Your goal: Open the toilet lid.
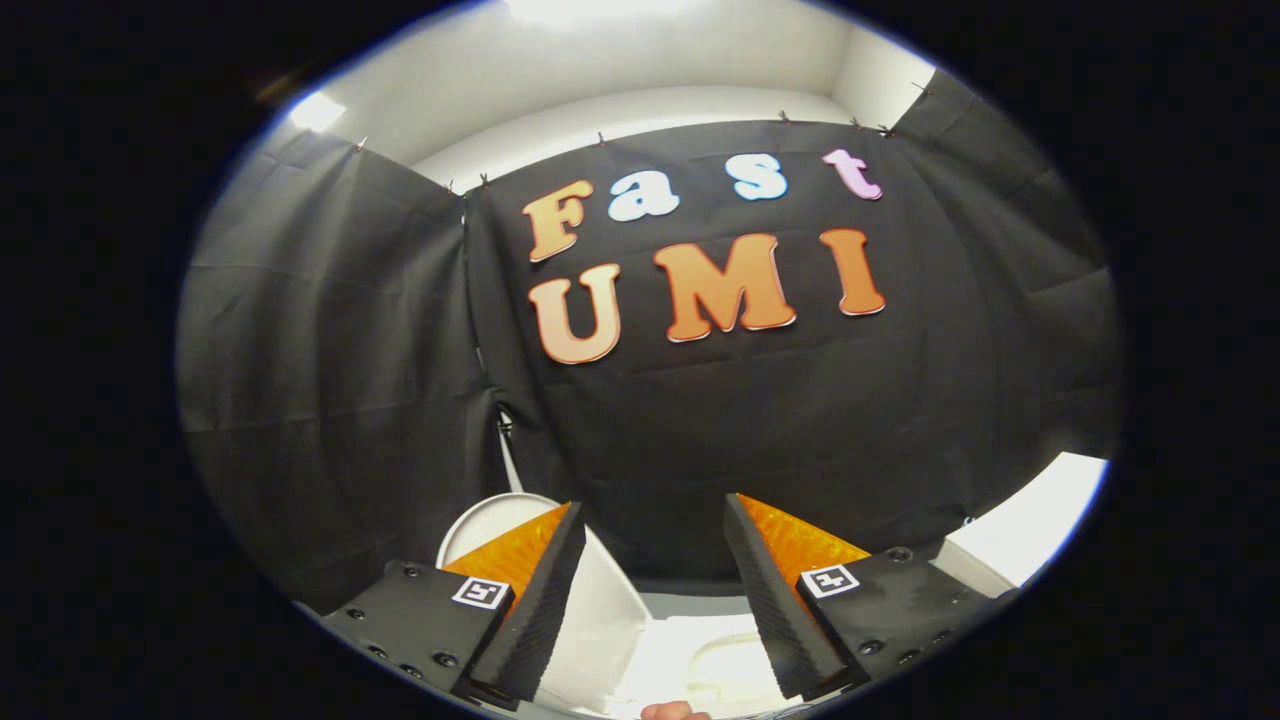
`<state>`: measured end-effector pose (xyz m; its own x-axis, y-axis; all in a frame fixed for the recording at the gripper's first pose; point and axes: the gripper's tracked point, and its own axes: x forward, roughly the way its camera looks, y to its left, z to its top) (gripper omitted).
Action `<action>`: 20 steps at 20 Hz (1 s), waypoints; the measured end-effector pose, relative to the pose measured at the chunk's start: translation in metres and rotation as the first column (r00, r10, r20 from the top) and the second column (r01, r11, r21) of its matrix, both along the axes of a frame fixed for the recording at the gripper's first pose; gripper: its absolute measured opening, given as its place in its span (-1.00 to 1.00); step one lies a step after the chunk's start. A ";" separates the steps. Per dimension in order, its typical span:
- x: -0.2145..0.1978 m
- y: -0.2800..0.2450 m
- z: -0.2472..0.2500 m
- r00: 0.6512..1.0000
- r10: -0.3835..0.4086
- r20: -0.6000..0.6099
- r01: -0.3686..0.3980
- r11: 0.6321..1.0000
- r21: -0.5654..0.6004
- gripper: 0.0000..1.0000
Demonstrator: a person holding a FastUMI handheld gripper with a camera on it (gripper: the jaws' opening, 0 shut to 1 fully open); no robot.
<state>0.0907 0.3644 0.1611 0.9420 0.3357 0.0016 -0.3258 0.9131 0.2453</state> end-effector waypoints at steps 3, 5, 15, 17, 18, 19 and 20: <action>-0.001 -0.063 -0.007 0.998 -0.055 0.018 0.056 0.997 -0.055 0.81; -0.003 -0.097 -0.019 0.996 -0.081 0.039 0.085 0.990 -0.117 0.81; -0.033 -0.207 -0.098 0.984 -0.175 0.010 0.174 0.962 -0.211 0.81; -0.040 -0.220 -0.108 0.981 -0.194 0.017 0.193 0.956 -0.220 0.81; -0.044 -0.225 -0.109 0.980 -0.199 0.021 0.199 0.955 -0.222 0.80; -0.047 -0.228 -0.113 0.979 -0.201 0.023 0.201 0.954 -0.220 0.80; -0.048 -0.233 -0.117 0.979 -0.205 0.025 0.205 0.954 -0.219 0.80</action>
